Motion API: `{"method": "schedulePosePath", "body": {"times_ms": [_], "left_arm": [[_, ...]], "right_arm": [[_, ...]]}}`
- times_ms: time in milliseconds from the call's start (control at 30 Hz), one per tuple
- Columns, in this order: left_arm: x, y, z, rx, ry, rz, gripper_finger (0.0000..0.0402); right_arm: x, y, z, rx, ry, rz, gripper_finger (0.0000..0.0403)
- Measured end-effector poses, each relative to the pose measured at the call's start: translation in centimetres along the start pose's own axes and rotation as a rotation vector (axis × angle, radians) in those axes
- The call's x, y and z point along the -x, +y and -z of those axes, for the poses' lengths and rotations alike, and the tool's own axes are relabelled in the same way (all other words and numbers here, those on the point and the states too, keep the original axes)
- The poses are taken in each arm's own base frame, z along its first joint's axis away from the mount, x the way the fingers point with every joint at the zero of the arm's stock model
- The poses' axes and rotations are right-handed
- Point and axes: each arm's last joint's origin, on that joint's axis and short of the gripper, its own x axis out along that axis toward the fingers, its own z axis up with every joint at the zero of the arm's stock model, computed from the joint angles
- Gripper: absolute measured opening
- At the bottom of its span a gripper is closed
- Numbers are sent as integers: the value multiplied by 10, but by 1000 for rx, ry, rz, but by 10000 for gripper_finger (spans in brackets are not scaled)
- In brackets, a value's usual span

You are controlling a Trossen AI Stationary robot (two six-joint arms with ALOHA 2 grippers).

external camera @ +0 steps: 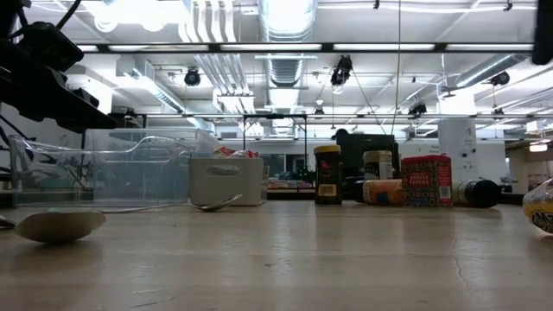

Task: Pick & Place Food Item
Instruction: Put the yellow noodle pack into the gray bin

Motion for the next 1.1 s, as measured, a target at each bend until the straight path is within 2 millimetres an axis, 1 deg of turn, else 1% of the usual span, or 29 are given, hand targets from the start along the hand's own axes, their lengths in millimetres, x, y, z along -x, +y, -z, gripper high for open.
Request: {"method": "schedulePosePath", "body": {"times_ms": [233,500,733,967,1100], "left_arm": [[0,0,0,0,0,0,163],[0,0,0,0,0,0,163],[0,0,0,0,0,0,163],[0,0,0,0,-1,0,163],[0,0,0,0,-1,0,163]], "right_arm": [[8,-11,4,33,39,96,157],[13,-29,18,94,44,97,157],[-2,-41,19,102,41,197,157],[-14,-48,19,115,3,216,157],[-24,-51,22,112,6,211,157]]}}
